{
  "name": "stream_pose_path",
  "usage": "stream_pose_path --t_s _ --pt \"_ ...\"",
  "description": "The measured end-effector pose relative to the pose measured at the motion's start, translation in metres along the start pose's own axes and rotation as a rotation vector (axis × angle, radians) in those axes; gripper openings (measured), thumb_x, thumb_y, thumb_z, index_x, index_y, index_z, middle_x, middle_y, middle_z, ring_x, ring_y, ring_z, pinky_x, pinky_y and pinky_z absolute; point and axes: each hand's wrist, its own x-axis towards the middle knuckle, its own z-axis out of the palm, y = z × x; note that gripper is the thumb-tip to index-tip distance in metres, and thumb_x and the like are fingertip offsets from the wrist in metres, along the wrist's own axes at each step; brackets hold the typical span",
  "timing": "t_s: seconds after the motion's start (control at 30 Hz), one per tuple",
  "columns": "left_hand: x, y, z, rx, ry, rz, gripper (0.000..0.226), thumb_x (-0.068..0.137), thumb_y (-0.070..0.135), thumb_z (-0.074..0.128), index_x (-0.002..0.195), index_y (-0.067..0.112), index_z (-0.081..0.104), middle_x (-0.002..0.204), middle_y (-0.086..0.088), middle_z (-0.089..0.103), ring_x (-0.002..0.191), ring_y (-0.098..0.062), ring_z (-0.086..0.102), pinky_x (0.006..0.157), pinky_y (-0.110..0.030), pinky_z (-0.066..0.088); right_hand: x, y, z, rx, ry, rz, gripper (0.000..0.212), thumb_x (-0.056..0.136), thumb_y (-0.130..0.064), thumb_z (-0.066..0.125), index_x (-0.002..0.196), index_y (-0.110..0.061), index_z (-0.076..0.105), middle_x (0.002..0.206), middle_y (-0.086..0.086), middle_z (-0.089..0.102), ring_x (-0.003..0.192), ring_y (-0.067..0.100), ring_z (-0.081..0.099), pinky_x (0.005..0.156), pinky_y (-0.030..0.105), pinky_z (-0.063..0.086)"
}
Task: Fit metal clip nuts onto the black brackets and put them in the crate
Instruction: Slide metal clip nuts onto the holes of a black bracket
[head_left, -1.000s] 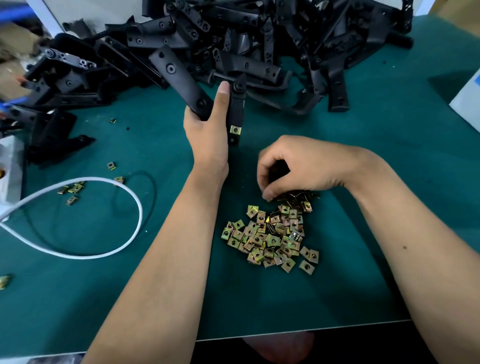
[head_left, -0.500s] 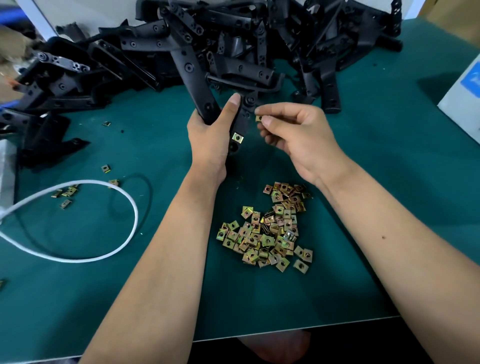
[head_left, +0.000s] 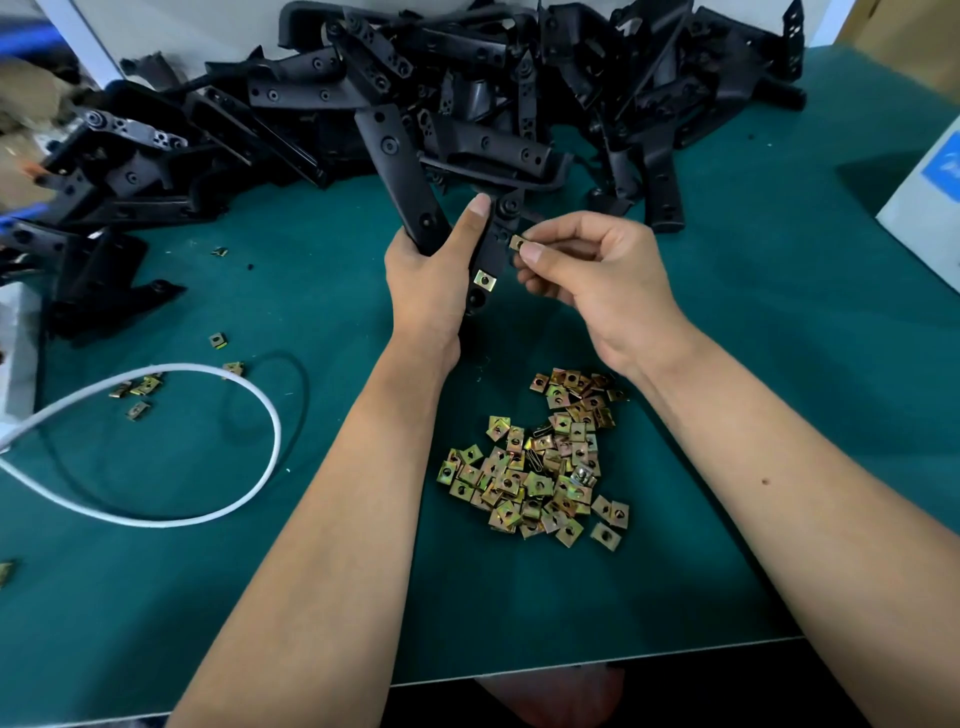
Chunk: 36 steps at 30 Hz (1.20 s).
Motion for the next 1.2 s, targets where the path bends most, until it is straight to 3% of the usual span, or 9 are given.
stream_pose_path --t_s 0.27,0.5,0.6,0.77,0.9,1.2 --pt "-0.007 0.004 0.004 -0.041 -0.085 -0.015 0.022 0.091 0.029 0.078 0.077 0.022 0.064 0.070 0.008 0.069 0.060 -0.007 0.064 0.047 -0.019 0.045 0.000 -0.001 0.001 0.153 -0.025 0.067 0.013 0.088 0.007 0.072 0.088 -0.006 0.074 0.081 0.010 0.073 0.072 0.020 0.070 0.069 0.026 0.057" --pt "-0.006 0.002 0.007 -0.013 -0.045 0.003 0.020 0.089 0.034 0.080 0.087 0.017 0.069 0.077 0.003 0.073 0.065 -0.009 0.068 0.049 -0.022 0.048 0.000 -0.002 0.001 0.180 -0.015 0.051 0.009 0.090 0.005 0.072 0.092 -0.004 0.073 0.076 0.004 0.073 0.072 0.018 0.069 0.069 0.025 0.057" --pt "-0.004 -0.001 0.008 0.013 -0.035 0.010 0.024 0.088 0.037 0.080 0.092 0.014 0.071 0.080 0.003 0.074 0.068 -0.011 0.068 0.053 -0.024 0.049 -0.001 0.000 0.003 0.160 0.028 0.008 0.017 0.089 0.005 0.074 0.101 -0.005 0.067 0.071 0.002 0.069 0.070 0.018 0.068 0.069 0.029 0.057" --pt "-0.005 -0.001 0.008 0.077 -0.034 0.050 0.022 0.089 0.037 0.077 0.089 0.016 0.068 0.078 0.005 0.072 0.071 -0.011 0.068 0.060 -0.029 0.051 -0.003 0.001 0.003 0.155 0.037 -0.038 0.022 0.089 0.006 0.072 0.099 -0.009 0.059 0.069 0.002 0.065 0.069 0.017 0.063 0.068 0.029 0.053" --pt "-0.006 -0.001 0.010 0.139 -0.031 0.074 0.027 0.091 0.032 0.074 0.094 0.007 0.064 0.082 -0.005 0.068 0.074 -0.016 0.066 0.068 -0.037 0.056 -0.003 0.002 0.005 0.136 0.021 -0.055 0.024 0.089 0.004 0.073 0.098 -0.012 0.057 0.069 0.000 0.063 0.070 0.016 0.059 0.068 0.028 0.051" --pt "-0.007 -0.005 0.011 0.244 -0.005 0.177 0.024 0.090 0.031 0.072 0.084 0.014 0.057 0.072 0.004 0.058 0.065 -0.008 0.057 0.061 -0.029 0.051 -0.001 0.007 0.003 0.144 0.003 -0.060 0.025 0.087 0.002 0.073 0.102 -0.011 0.058 0.068 -0.004 0.064 0.069 0.013 0.059 0.067 0.025 0.050"
